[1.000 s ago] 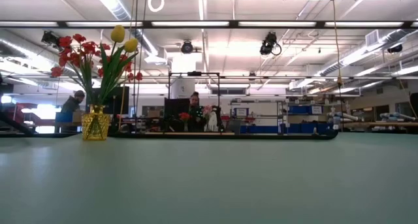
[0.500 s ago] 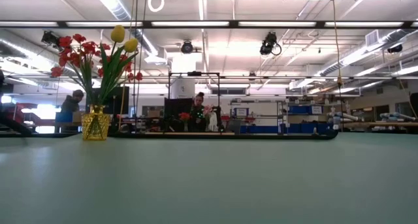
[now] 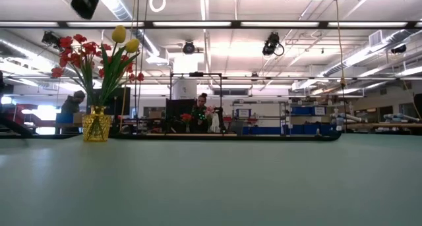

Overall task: Sort flowers into vase by color
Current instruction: Return to Home Position

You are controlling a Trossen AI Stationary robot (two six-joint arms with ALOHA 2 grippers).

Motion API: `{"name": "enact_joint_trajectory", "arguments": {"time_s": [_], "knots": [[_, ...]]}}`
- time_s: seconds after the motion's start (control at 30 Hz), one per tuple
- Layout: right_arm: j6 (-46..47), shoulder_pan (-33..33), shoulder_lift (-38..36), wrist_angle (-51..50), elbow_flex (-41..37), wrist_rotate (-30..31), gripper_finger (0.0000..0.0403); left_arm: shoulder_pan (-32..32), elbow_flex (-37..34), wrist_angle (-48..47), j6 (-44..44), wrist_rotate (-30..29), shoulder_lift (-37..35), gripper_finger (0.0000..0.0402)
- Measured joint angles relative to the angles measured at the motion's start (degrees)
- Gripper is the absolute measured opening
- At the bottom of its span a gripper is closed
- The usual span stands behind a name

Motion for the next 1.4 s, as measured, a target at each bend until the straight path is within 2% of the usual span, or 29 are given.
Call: {"name": "enact_joint_trajectory", "arguments": {"time_s": [0.1, 0.23, 0.3, 0.47, 0.67, 0.87, 0.97, 1.1, 1.23, 1.4], "knots": [[7.9, -0.1, -0.9, 1.8, -5.2, -0.1, 0.0005, 0.0, -7.3, 4.8, -2.3, 1.5, -2.9, 0.0003], [4.8, 2.2, -1.0, 9.7, -12.7, 4.0, 0.0002, 0.0, -14.4, 14.1, -2.6, 2.0, -3.3, 0.0006], [4.9, 3.4, -1.0, 13.5, -16.0, 7.4, 0.0002, 0.0, -16.8, 15.5, -2.8, 1.8, -2.8, 0.0006], [4.6, 4.9, -2.1, 17.0, -20.4, 6.4, 0.0002, 0.0, -21.4, 17.3, -2.9, 1.1, -2.8, 0.0007], [0.5, 3.6, -8.5, 16.8, -24.7, 7.8, 0.0001, 0.0, -23.5, 19.5, -2.4, 0.7, -6.9, 0.0008], [3.9, -2.6, -18.3, 14.0, -30.1, -1.3, 0.0, 0.0, -23.5, 18.4, -1.0, -0.2, -12.7, 0.0008], [6.0, -4.9, -22.4, 8.1, -31.0, -5.1, 0.0, 0.0, -24.3, 18.3, -1.1, 0.7, -14.8, 0.0008], [4.5, -5.4, -26.4, -0.5, -31.1, -4.5, 0.0, 0.0, -27.6, 17.7, -4.2, 2.2, -17.0, 0.0009], [3.6, -4.8, -28.9, -3.8, -31.2, -4.5, 0.0, 0.0, -29.1, 18.0, -5.7, 2.2, -18.3, 0.0009], [4.0, -3.1, -33.4, -0.1, -35.1, -4.5, 0.0, 0.0, -29.1, 18.2, -5.4, 1.9, -19.8, 0.0006]]}}
